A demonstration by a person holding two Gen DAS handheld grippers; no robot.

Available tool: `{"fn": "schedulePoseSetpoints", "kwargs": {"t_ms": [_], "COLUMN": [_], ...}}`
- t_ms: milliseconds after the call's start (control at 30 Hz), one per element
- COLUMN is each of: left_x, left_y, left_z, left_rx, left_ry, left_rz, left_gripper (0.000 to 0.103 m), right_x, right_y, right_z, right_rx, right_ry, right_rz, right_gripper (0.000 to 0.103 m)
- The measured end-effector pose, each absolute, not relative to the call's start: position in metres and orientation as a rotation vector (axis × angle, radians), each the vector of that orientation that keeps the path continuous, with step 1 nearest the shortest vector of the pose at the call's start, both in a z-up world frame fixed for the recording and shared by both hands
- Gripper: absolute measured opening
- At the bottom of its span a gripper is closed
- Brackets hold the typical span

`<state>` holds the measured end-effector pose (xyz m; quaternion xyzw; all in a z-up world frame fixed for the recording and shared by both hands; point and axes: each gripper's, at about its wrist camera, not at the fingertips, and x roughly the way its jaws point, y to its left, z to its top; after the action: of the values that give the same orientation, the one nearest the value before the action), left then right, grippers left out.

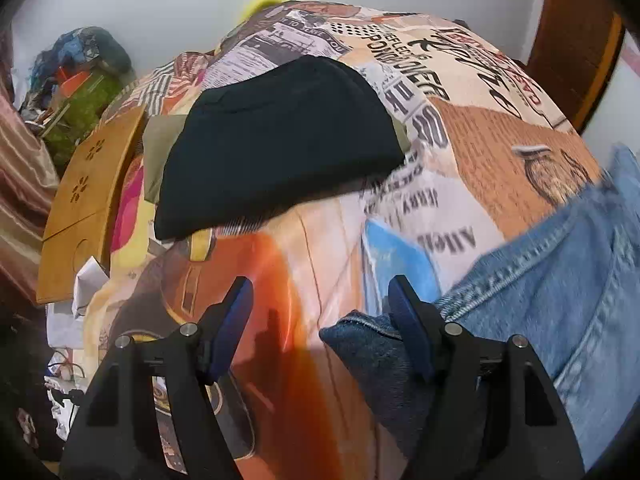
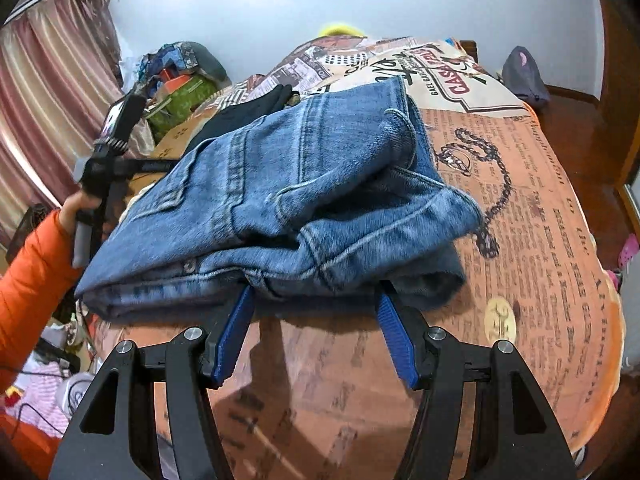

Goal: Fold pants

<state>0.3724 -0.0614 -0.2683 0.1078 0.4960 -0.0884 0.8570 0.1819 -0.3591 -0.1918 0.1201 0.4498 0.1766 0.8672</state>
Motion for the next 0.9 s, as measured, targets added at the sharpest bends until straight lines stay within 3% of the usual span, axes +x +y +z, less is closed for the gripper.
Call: {"fn": "schedulePoseSetpoints", "kwargs": {"t_ms": [167,367,567,900], "left_x": [0.341,0.280,0.244,0.270], "left_y": [-0.036,-0.046,-0.056,-0.070], "left_z": [-0.277,-0.262,-0.255,-0.200], "left_rx": [0.154,0.162,0.023,0.081], "left_ry": [1.104,1.051,1.039,0.909], "left_rz": [-0.255,-0.267,-0.277,-0.228], "left_gripper": [0.070,0.070,0.069,0.067], "right_x": [0.214,0.269,0.259,0.239], "right_y": [-0.360,-0.372,-0.394,-0.378], "right_z": [-0.188,-0.198,-0.188,-0.148], "right_rx": [0.158,0.091,0.115,0.093], "right_ry": [0.932,0.943,0.900,0.805], "right_rz": [0.330,0.265,0.219,0.320], "right_gripper": [0.058,0.058,0.058,0.058]}}
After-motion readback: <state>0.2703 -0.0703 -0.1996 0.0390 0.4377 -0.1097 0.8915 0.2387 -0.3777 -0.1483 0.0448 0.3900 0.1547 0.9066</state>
